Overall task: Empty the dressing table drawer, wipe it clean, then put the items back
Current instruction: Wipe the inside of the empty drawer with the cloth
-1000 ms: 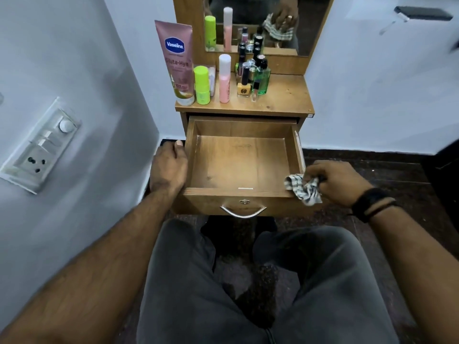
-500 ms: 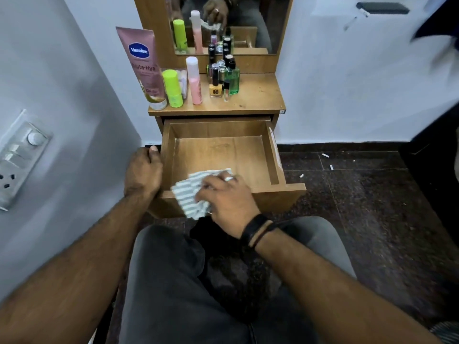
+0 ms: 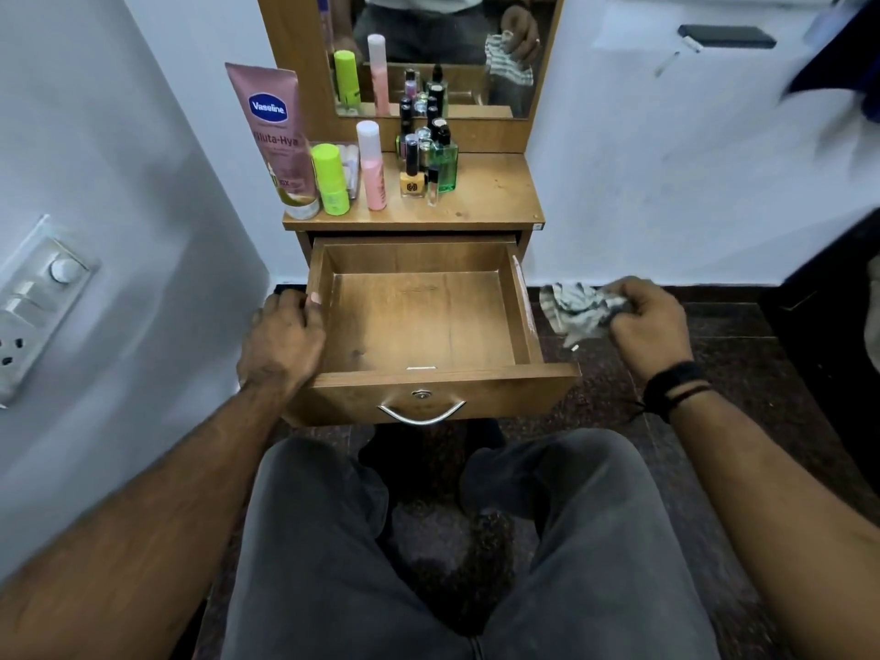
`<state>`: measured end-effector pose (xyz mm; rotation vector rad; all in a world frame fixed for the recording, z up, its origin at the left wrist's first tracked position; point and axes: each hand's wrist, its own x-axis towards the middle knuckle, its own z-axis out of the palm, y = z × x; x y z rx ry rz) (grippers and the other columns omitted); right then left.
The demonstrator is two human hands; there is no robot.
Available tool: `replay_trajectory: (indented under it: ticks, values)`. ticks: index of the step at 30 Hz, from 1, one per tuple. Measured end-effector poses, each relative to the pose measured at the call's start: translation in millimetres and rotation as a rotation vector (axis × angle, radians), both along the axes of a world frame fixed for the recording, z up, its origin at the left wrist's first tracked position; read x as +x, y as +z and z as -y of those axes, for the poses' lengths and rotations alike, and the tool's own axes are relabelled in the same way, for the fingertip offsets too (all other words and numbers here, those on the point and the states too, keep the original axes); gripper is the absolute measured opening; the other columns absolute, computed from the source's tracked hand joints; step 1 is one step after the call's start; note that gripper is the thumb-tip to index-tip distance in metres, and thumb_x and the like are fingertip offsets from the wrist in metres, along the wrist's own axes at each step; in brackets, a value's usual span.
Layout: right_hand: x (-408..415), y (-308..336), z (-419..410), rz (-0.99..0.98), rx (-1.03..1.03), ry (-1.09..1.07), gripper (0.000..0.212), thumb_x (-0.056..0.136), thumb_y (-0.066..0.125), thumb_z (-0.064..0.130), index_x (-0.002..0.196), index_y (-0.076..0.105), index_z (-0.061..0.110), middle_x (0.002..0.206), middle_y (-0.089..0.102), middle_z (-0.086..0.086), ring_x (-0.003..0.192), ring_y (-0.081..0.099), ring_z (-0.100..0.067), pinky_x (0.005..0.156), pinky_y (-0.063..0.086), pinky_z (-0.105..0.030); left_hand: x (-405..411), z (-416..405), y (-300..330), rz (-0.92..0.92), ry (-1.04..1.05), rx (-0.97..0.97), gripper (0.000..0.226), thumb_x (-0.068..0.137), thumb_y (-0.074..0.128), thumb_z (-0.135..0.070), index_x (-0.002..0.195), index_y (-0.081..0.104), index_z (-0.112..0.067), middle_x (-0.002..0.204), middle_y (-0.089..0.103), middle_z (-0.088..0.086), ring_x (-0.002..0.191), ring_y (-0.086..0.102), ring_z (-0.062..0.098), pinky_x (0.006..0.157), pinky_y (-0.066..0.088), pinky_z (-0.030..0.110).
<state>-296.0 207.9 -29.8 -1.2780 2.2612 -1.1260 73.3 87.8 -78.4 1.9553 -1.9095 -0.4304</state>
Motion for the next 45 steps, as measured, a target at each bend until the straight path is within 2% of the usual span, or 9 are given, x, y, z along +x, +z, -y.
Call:
replay_trajectory:
  ticks: [2,6,9,14,20,25,29,34,45]
  values:
    - [8.8,8.8,12.5,-0.103,0.029,0.085,0.038,0.083,0.051,-0.01,0.109,0.07,0.01,0.107,0.061,-0.005,0.103,0.058,-0.024,0.084,0.041,-0.022,-0.2,-0.9,0.2,0.003,0.001,0.01,0.064,0.103,0.02,-0.059,0.126,0.055,-0.011,0.127,0.059,0.016,0.115,0.055,0.038,0.093,0.05,0.059]
    - [25.0,6.1,23.6,-0.318,0.487,0.561,0.036,0.09,0.059,0.009,0.124,0.068,0.018,0.122,0.06,-0.003,0.111,0.056,-0.021,0.097,0.043,-0.033,-2.6,-1.8,0.0,0.01,-0.007,0.022,0.055,0.106,0.026,-0.051,0.129,0.055,-0.01,0.13,0.058,0.017,0.12,0.053,0.037,0.097,0.046,0.054]
    - [28.4,6.4,29.6,-0.465,0.618,0.675,0.039,0.09,0.06,0.015,0.128,0.067,0.023,0.127,0.056,-0.003,0.118,0.054,-0.023,0.104,0.04,-0.034,-3.6,-0.6,-0.5,0.014,-0.018,0.022,0.052,0.107,0.028,-0.049,0.129,0.055,-0.011,0.131,0.058,0.016,0.12,0.052,0.037,0.097,0.045,0.053]
    - [36.0,-6.5,58.9,-0.645,0.552,0.6,0.039,0.093,0.063,0.029,0.131,0.063,0.02,0.127,0.052,-0.008,0.111,0.058,-0.029,0.099,0.043,-0.035,-1.4,1.3,-4.4,0.008,-0.032,0.032,0.052,0.106,0.028,-0.05,0.129,0.055,-0.013,0.13,0.058,0.014,0.119,0.052,0.034,0.097,0.046,0.052]
    - [35.8,-31.0,132.8,-0.539,0.468,0.407,0.051,0.099,0.047,0.018,0.148,0.04,0.011,0.156,0.033,-0.014,0.132,0.045,-0.041,0.11,0.037,-0.043,0.0,1.6,-6.3,0.009,-0.03,0.043,0.052,0.106,0.027,-0.052,0.131,0.054,-0.015,0.131,0.058,0.011,0.119,0.053,0.032,0.098,0.047,0.053]
    - [31.6,-38.5,148.2,-0.496,0.46,0.407,0.055,0.1,0.04,0.017,0.154,0.029,0.016,0.162,0.025,-0.012,0.139,0.038,-0.04,0.114,0.03,-0.04,-0.6,1.0,-5.7,0.01,-0.028,0.037,0.053,0.106,0.027,-0.052,0.132,0.054,-0.014,0.131,0.058,0.012,0.12,0.052,0.032,0.098,0.047,0.052]
    - [30.0,-27.2,130.4,-0.563,0.487,0.501,0.05,0.1,0.044,0.019,0.15,0.04,0.015,0.162,0.027,-0.008,0.14,0.039,-0.035,0.114,0.032,-0.04,-0.9,0.7,-5.6,0.009,-0.035,0.038,0.054,0.106,0.027,-0.052,0.132,0.053,-0.013,0.131,0.058,0.012,0.119,0.053,0.032,0.098,0.047,0.053]
    - [34.8,-11.8,81.6,-0.682,0.543,0.616,0.036,0.097,0.053,0.022,0.131,0.062,0.016,0.137,0.05,-0.01,0.117,0.057,-0.031,0.1,0.043,-0.038,-1.8,0.9,-5.4,-0.001,-0.031,0.036,0.051,0.106,0.028,-0.051,0.13,0.054,-0.015,0.13,0.057,0.011,0.119,0.052,0.031,0.099,0.046,0.052]
    - [44.8,-5.6,68.7,-0.746,0.734,0.64,0.035,0.091,0.064,0.03,0.124,0.065,0.018,0.126,0.051,-0.008,0.11,0.06,-0.032,0.096,0.051,-0.046,-0.4,0.8,-7.4,-0.016,-0.035,0.029,0.049,0.106,0.029,-0.051,0.127,0.056,-0.016,0.127,0.058,0.009,0.117,0.053,0.03,0.097,0.047,0.053]
